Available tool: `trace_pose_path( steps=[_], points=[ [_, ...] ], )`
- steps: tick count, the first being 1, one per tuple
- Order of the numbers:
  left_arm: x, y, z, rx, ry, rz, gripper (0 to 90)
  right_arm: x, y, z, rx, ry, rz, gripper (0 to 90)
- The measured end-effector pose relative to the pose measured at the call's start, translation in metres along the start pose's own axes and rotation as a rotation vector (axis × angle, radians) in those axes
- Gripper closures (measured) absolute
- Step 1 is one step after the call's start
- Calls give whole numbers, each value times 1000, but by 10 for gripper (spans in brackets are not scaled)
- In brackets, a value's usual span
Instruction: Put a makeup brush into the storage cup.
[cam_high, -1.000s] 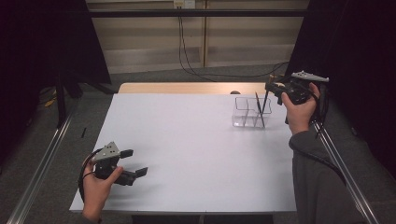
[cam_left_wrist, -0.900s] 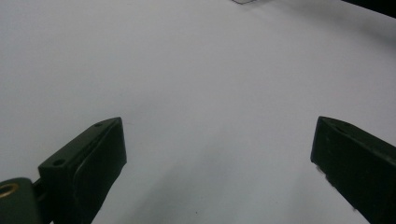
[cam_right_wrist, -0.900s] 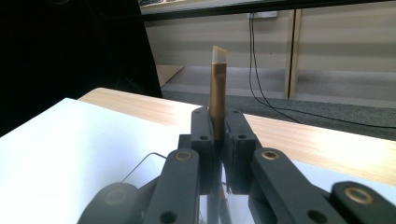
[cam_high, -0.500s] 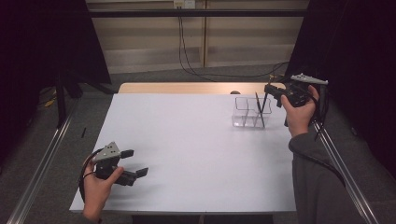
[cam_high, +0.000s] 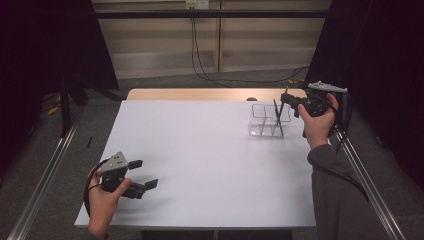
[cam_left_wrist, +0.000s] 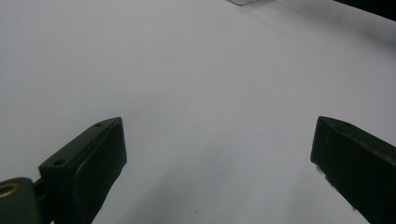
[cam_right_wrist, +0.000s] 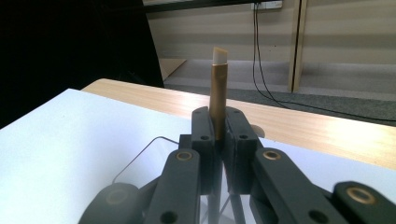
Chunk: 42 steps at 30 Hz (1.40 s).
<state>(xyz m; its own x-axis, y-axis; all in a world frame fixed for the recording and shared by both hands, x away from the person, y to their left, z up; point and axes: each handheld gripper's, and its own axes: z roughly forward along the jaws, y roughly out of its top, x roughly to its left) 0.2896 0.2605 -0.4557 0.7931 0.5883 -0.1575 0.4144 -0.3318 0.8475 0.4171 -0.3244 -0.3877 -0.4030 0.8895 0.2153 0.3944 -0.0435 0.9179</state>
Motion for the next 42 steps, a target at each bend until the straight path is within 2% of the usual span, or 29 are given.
trace_pose_path(
  steps=[13, 31, 36, 38, 40, 42],
  points=[
    [0, -1, 2, 7, -4, 0, 34, -2, -5, 0, 25, 8, -18, 845],
    [1, -1, 2, 4, -2, 4, 34, -2, -14, 2, 52, 11, -15, 842],
    [0, -1, 3, 2, -7, -5, 34, -3, -17, 2, 60, 12, -16, 836],
    [0, -1, 3, 2, -6, -3, 35, -3, -18, 2, 55, 23, -10, 788],
    [0, -1, 3, 3, -5, -3, 34, -2, -18, 3, 55, 20, 10, 643],
    [0, -1, 3, 2, -4, -5, 34, 0, -19, 3, 59, 29, 14, 580]
  ],
)
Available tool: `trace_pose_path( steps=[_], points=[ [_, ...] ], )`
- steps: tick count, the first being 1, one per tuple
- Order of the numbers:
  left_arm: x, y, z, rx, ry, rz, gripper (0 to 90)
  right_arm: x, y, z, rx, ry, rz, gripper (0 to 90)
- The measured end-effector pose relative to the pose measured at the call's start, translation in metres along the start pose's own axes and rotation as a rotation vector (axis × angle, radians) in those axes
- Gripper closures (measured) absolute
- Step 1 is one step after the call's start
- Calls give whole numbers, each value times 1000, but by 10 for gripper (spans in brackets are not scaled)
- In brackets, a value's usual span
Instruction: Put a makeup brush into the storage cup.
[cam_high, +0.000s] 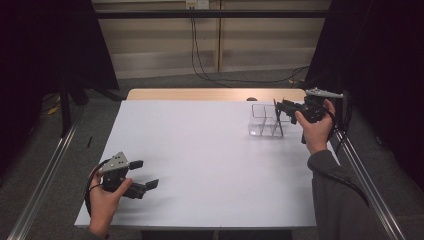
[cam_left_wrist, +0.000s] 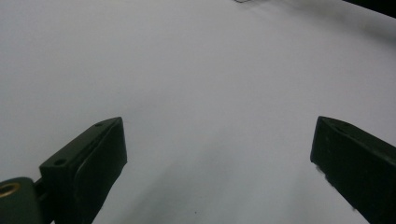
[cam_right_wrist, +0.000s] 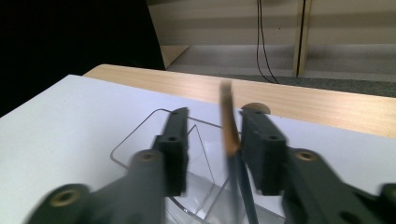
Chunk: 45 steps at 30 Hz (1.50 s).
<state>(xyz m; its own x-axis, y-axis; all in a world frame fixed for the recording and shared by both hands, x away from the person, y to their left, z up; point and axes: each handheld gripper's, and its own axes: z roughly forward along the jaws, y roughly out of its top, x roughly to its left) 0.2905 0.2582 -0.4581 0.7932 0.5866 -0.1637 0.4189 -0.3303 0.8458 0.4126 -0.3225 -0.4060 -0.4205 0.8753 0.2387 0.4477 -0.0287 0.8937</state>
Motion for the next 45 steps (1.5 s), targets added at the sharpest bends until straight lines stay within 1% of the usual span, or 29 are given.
trace_pose_path(
  steps=[2, 3, 6, 8, 9, 10, 11, 12, 13, 14, 15, 18, 19, 20, 22, 23, 25, 27, 28, 31, 32, 34, 35, 37, 39, 41, 43, 44, 45],
  points=[
    [0, 0, 0, 5, 3, 3, 34, 1, 0, 0, -3, -2, -2, 514],
    [0, 0, 0, 5, 4, 3, 34, 2, 0, 0, -2, 8, 5, 472],
    [0, 0, 0, 3, 0, 3, 34, 4, 1, -1, -11, 2, 7, 381],
    [0, 1, 0, 6, 4, 3, 34, 4, 1, -2, -16, -1, 8, 340],
    [0, 1, 0, 5, 4, 2, 34, 4, 1, -2, -17, 3, 18, 319],
    [0, 0, 1, -2, -1, -1, 34, 4, 1, -3, -18, 4, 24, 308],
    [1, 0, 1, 0, -6, 2, 34, 4, 1, -4, -23, 1, 24, 297],
    [1, 0, 1, 1, -7, 0, 34, 3, 0, -5, -25, 9, 23, 280],
    [1, 0, 1, 2, -7, 0, 34, 3, 0, -6, -25, 8, 30, 269],
    [0, 0, 1, 6, -4, -1, 34, 3, -1, -7, -25, 9, 28, 263],
    [1, 1, 1, 9, 1, 7, 34, 3, -1, -8, -29, 13, 30, 259],
    [1, 1, 1, -4, -9, 1, 34, 3, -1, -11, -32, 21, 30, 242],
    [1, 1, 1, -4, -6, -1, 34, 3, -2, -11, -29, 18, 34, 239],
    [1, 1, 1, -6, -7, -3, 34, 3, -2, -11, -29, 19, 23, 238],
    [2, 2, 1, -6, -7, 1, 34, 5, -2, -12, -27, 25, 17, 227],
    [2, 2, 1, -5, 3, 1, 34, 6, -3, -12, -29, 26, 17, 225],
    [2, 3, 2, -5, 0, -1, 34, 7, -3, -11, -29, 30, 19, 212],
    [2, 3, 3, -5, -10, 5, 34, 7, -4, -11, -24, 31, 9, 202],
    [2, 3, 4, -4, -12, -1, 34, 8, -4, -11, -28, 31, 6, 199],
    [1, 4, 6, -4, -15, -3, 33, 10, -4, -11, -24, 42, 4, 194],
    [2, 4, 6, 0, -14, 6, 33, 11, -4, -11, -20, 44, 2, 192],
    [2, 4, 6, -3, -17, 2, 33, 11, -4, -11, -19, 45, -13, 189],
    [2, 3, 6, -1, -19, 1, 33, 12, -4, -10, -18, 48, -10, 184],
    [2, 3, 6, 5, -4, 6, 33, 12, -3, -10, -16, 54, -23, 181],
    [2, 3, 5, -1, -13, 0, 32, 13, -3, -10, -14, 52, -20, 175],
    [3, 3, 5, -6, -14, -3, 32, 13, -4, -10, -17, 62, -19, 175],
    [3, 3, 6, 0, -8, -6, 32, 13, -5, -9, -13, 59, -24, 172],
    [3, 3, 7, -6, -11, -10, 33, 13, -6, -8, -8, 60, -20, 168],
    [3, 4, 7, -6, -9, -6, 32, 13, -7, -8, -7, 58, -22, 167]
  ],
)
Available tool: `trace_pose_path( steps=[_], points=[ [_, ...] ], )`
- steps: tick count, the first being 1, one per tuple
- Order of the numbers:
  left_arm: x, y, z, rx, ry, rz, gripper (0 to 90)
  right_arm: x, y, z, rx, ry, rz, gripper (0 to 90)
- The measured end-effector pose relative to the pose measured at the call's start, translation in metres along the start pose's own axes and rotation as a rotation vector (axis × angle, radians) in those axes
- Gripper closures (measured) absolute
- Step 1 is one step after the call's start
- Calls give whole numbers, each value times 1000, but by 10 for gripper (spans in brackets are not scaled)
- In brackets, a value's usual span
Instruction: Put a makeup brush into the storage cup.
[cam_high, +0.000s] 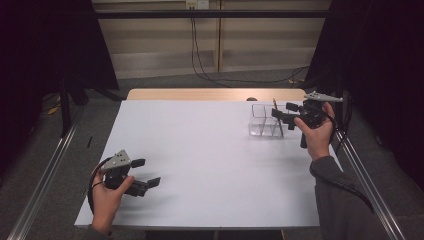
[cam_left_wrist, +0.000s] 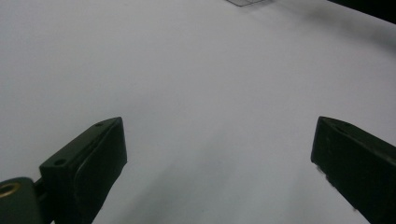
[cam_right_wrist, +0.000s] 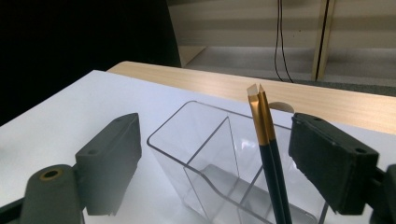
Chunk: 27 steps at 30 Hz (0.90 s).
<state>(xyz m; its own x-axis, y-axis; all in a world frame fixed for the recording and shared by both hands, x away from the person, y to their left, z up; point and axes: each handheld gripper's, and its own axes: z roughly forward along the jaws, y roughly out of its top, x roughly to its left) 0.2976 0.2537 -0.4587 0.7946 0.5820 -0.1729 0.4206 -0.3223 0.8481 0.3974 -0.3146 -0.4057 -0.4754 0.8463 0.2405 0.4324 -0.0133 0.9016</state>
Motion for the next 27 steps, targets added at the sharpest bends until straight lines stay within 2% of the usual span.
trace_pose_path(
  steps=[4, 7, 9, 27],
  points=[
    [0, 0, 0, -1, -12, 6, 32, 2, 0, -2, -7, 7, -5, 165],
    [-1, -2, -3, 7, -1, 8, 32, 4, 1, -3, -11, 7, -10, 161],
    [0, -3, -5, 2, -9, 5, 32, 6, 1, -3, -18, 8, -18, 160],
    [-3, -2, -3, 1, -11, 8, 33, 25, -1, -16, 0, 48, -76, 130]
  ],
)
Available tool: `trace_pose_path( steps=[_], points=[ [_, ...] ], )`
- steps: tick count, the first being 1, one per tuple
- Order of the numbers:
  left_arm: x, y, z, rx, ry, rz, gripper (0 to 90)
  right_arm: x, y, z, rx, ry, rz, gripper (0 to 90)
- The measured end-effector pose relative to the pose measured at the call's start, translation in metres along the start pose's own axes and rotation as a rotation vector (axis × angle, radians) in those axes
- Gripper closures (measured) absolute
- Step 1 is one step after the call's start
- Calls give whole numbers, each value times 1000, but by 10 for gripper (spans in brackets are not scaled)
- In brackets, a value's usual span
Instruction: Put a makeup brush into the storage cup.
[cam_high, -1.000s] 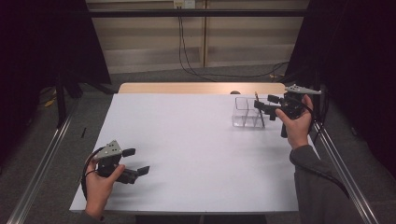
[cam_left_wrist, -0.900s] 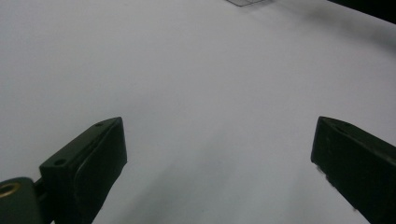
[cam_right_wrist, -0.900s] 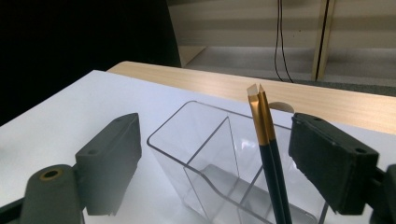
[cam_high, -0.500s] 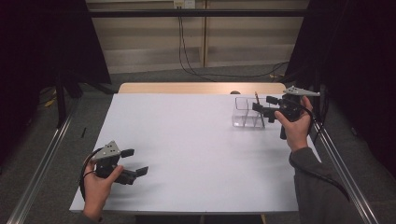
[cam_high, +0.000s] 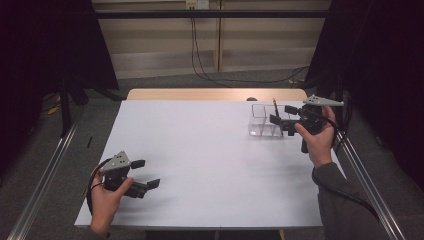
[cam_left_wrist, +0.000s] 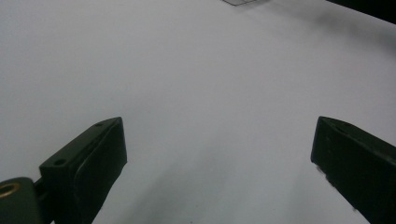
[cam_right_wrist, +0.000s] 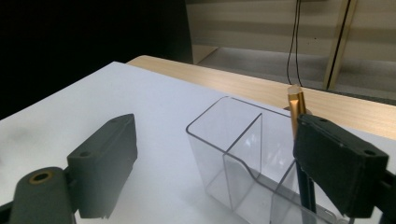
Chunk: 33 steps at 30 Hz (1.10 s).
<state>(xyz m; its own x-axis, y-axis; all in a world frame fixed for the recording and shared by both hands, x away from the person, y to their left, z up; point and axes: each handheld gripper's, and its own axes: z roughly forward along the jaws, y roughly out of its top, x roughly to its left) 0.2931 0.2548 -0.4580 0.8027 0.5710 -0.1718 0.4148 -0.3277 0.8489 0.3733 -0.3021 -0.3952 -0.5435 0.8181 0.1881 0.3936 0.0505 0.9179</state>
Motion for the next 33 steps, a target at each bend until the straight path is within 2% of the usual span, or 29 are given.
trace_pose_path(
  steps=[6, 13, 14, 15, 24, 33],
  points=[
    [0, 0, 1, 0, -4, 4, 33, 6, -2, -1, 5, 33, -11, 112],
    [-1, 1, 1, -3, -8, 5, 33, 15, -7, -1, 41, 99, -72, 90],
    [-1, 1, 1, -3, -9, 4, 33, 16, -8, -1, 41, 90, -79, 90],
    [-1, 1, 1, -2, -7, 7, 33, 17, -8, -1, 40, 104, -80, 89],
    [-2, 1, 1, 2, -5, 7, 33, 28, -12, -1, 65, 129, -120, 84],
    [-1, 0, 1, -2, -8, 7, 33, 36, -19, -2, 65, 157, -124, 84]
  ],
)
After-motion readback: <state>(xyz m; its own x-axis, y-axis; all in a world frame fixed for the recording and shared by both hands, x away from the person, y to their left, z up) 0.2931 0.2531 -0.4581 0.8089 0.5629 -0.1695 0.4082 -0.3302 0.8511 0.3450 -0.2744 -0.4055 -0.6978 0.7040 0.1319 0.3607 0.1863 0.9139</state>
